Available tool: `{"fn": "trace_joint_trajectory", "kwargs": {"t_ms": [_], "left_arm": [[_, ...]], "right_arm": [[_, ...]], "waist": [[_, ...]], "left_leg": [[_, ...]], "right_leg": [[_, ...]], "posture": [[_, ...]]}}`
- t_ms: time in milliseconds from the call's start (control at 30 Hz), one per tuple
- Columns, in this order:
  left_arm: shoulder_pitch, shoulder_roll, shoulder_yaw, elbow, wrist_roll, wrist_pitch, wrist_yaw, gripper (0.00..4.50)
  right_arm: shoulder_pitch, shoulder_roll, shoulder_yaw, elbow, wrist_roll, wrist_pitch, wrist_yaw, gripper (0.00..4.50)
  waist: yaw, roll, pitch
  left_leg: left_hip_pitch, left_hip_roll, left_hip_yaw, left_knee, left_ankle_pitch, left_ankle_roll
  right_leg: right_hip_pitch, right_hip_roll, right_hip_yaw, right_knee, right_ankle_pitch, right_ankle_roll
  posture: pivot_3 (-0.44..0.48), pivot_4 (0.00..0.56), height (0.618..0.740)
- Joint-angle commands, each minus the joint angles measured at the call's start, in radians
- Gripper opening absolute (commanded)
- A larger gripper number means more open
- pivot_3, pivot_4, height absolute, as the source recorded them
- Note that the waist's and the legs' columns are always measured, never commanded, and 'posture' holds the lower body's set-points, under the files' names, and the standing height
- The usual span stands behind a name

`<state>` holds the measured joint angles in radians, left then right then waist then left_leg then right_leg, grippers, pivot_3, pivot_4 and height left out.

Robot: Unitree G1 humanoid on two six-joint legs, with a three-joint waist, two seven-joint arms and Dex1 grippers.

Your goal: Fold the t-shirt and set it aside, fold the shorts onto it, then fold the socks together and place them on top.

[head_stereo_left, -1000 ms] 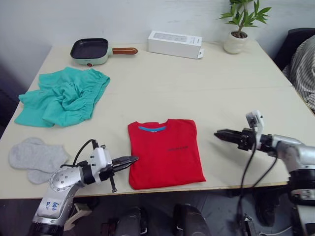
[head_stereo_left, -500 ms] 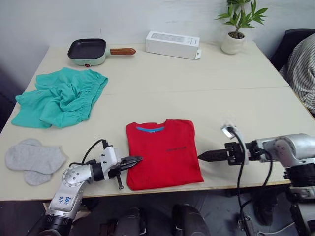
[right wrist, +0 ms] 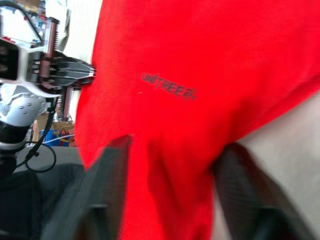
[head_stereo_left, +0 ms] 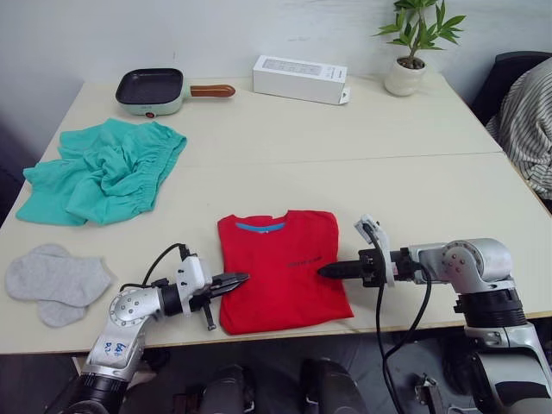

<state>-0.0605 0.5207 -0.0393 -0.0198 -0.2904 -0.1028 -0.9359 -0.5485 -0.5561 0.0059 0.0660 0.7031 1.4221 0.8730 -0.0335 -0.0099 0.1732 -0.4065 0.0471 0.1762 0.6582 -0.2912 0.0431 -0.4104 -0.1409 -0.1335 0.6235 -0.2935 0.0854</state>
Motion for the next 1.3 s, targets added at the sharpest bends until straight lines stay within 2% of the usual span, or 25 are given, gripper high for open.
{"fn": "trace_joint_trajectory", "kwargs": {"t_ms": [33, 133, 267, 300, 400, 533, 667, 767, 900, 1000, 1133, 1300], "left_arm": [[-0.006, -0.002, 0.009, -0.003, -0.008, -0.021, -0.008, 0.00], [0.001, 0.003, 0.014, -0.027, -0.022, -0.015, -0.017, 0.00], [0.024, 0.033, 0.021, -0.124, -0.118, 0.087, -0.071, 0.00], [0.028, 0.042, 0.032, -0.161, -0.152, 0.125, -0.073, 0.18], [0.041, 0.069, 0.076, -0.261, -0.237, 0.212, -0.060, 0.89], [0.057, 0.102, 0.131, -0.354, -0.311, 0.295, -0.045, 2.18], [0.065, 0.139, 0.178, -0.398, -0.349, 0.340, -0.047, 3.44], [0.067, 0.145, 0.204, -0.385, -0.355, 0.344, -0.055, 4.45], [0.073, 0.158, 0.234, -0.369, -0.363, 0.354, -0.077, 4.48], [0.081, 0.178, 0.253, -0.357, -0.367, 0.364, -0.097, 4.48], [0.097, 0.188, 0.270, -0.335, -0.358, 0.347, -0.136, 4.48], [0.096, 0.191, 0.274, -0.296, -0.339, 0.331, -0.154, 4.48]], "right_arm": [[0.028, 0.030, 0.007, 0.001, 0.002, 0.023, -0.040, 0.94], [0.027, 0.047, -0.042, 0.001, 0.013, 0.041, -0.070, 0.03], [0.040, 0.013, -0.105, -0.023, 0.045, 0.064, -0.063, 0.03], [0.039, -0.012, -0.133, -0.022, 0.060, 0.082, -0.053, 0.01], [0.042, -0.108, -0.210, 0.014, 0.090, 0.102, -0.015, 0.00], [0.070, -0.232, -0.252, 0.077, 0.104, 0.074, 0.048, 0.00], [0.138, -0.395, -0.266, 0.230, 0.033, -0.096, 0.164, 0.00], [0.136, -0.484, -0.237, 0.392, -0.041, -0.247, 0.251, 0.00], [0.054, -0.566, -0.178, 0.655, -0.179, -0.452, 0.317, 0.00], [-0.028, -0.591, -0.112, 0.836, -0.318, -0.645, 0.307, 0.00], [-0.114, -0.587, -0.062, 0.991, -0.438, -0.830, 0.322, 0.00], [-0.194, -0.536, -0.115, 1.091, -0.471, -1.031, 0.217, 0.00]], "waist": [[-0.001, 0.000, 0.000], [-0.002, -0.004, -0.002], [0.004, -0.003, -0.002], [0.006, -0.002, -0.001], [0.016, 0.003, 0.002], [0.020, 0.004, 0.003], [0.023, 0.004, 0.003], [0.027, 0.004, 0.003], [0.026, 0.004, 0.003], [0.017, 0.005, 0.004], [0.003, 0.007, 0.005], [-0.005, 0.007, 0.005]], "left_leg": [[0.000, 0.000, 0.000, 0.000, 0.000, 0.000], [0.000, 0.001, 0.000, -0.001, 0.003, 0.002], [0.000, 0.000, 0.000, -0.001, 0.000, 0.001], [0.000, 0.000, 0.000, -0.001, 0.000, 0.001], [-0.001, -0.001, 0.000, -0.001, 0.000, 0.001], [-0.003, -0.004, 0.001, -0.001, 0.003, 0.004], [-0.003, -0.003, 0.001, -0.002, 0.002, 0.005], [-0.002, -0.003, 0.003, -0.002, 0.003, 0.005], [-0.002, 0.000, 0.006, 0.000, 0.003, 0.004], [-0.001, 0.001, 0.009, -0.001, 0.003, -0.001], [0.000, 0.002, 0.009, -0.003, 0.004, -0.005], [0.001, 0.003, 0.010, -0.005, 0.008, -0.004]], "right_leg": [[0.000, 0.000, 0.000, 0.000, 0.000, 0.000], [0.000, 0.001, 0.000, -0.001, 0.000, 0.000], [0.000, 0.000, 0.000, -0.001, 0.000, 0.000], [0.000, 0.000, 0.000, -0.001, 0.000, 0.000], [-0.001, -0.001, 0.000, -0.001, 0.000, 0.000], [-0.002, -0.002, 0.000, -0.003, 0.000, 0.000], [-0.001, 0.000, -0.001, -0.005, 0.000, 0.000], [-0.001, 0.001, 0.000, -0.006, 0.000, 0.001], [-0.001, 0.005, 0.000, -0.007, 0.000, 0.001], [-0.002, 0.006, 0.001, -0.007, 0.000, 0.001], [-0.002, 0.006, 0.004, -0.007, -0.001, -0.001], [-0.004, 0.007, 0.004, -0.005, -0.001, -0.001]], "posture": [[0.000, 0.150, 0.740], [0.000, 0.150, 0.740], [0.000, 0.150, 0.740], [0.000, 0.150, 0.740], [0.000, 0.150, 0.740], [0.000, 0.150, 0.740], [0.000, 0.150, 0.740], [0.000, 0.150, 0.740], [0.000, 0.150, 0.740], [0.000, 0.150, 0.740], [0.000, 0.150, 0.740], [0.000, 0.150, 0.740]]}}
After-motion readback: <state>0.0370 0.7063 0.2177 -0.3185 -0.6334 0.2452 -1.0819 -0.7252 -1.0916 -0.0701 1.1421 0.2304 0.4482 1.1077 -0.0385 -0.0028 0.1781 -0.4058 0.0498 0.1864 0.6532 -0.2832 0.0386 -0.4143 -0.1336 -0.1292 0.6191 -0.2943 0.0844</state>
